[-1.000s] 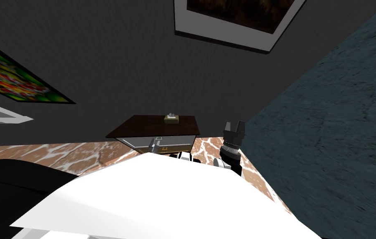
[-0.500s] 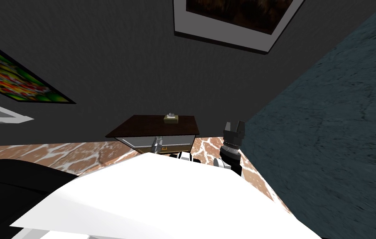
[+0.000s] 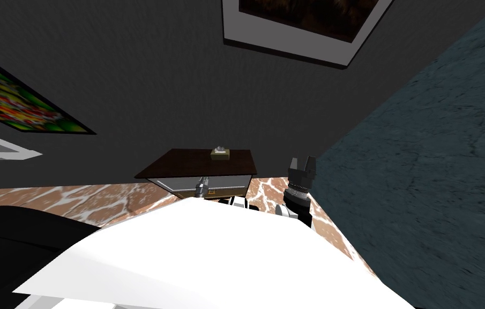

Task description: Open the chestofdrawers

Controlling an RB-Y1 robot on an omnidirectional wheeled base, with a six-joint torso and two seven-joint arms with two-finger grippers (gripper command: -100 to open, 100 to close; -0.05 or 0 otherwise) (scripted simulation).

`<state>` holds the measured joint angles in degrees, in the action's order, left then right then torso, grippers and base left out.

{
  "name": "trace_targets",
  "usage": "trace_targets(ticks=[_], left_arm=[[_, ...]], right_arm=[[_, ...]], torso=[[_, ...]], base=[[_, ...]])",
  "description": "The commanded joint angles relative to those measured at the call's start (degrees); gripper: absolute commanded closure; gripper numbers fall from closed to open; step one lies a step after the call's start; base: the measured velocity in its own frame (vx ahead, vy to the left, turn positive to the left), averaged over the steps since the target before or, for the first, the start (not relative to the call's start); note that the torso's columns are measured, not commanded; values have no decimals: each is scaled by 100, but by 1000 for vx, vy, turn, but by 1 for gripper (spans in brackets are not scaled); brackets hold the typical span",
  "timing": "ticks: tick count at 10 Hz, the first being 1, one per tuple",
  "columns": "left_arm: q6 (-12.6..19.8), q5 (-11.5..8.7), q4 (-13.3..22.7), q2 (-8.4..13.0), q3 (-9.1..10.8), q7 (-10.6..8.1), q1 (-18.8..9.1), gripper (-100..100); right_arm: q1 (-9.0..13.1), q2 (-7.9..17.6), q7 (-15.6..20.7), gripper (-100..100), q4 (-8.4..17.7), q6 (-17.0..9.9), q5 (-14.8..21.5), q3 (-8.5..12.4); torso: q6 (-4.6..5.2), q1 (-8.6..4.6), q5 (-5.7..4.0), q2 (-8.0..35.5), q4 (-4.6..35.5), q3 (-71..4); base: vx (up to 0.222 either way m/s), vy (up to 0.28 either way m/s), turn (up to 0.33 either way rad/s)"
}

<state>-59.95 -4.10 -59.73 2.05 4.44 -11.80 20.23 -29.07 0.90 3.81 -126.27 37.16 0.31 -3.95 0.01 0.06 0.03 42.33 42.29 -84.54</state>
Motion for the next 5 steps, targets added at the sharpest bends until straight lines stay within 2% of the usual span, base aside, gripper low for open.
trace_targets(ticks=[1,2,3,5], left_arm=[[-269,28,185,-63,-33,27,64,100],[-181,29,145,-50,-39,18,73,100],[-25,-12,53,-179,32,182,-37,100],[90,-42,-19,-261,84,289,-116,100]], right_arm=[[0,0,0,0,0,0,0,0],[0,0,0,0,0,0,0,0],[0,0,0,0,0,0,0,0],[3,0,0,0,0,-1,0,0]], torso=[[-10,-14,-22,21,21,3],[-9,-11,-15,19,14,8],[-7,-10,-14,10,12,3],[0,-21,-12,52,21,27]], base=[[-19,12,4],[-8,2,-3],[-136,22,-138],[-210,10,-107]])
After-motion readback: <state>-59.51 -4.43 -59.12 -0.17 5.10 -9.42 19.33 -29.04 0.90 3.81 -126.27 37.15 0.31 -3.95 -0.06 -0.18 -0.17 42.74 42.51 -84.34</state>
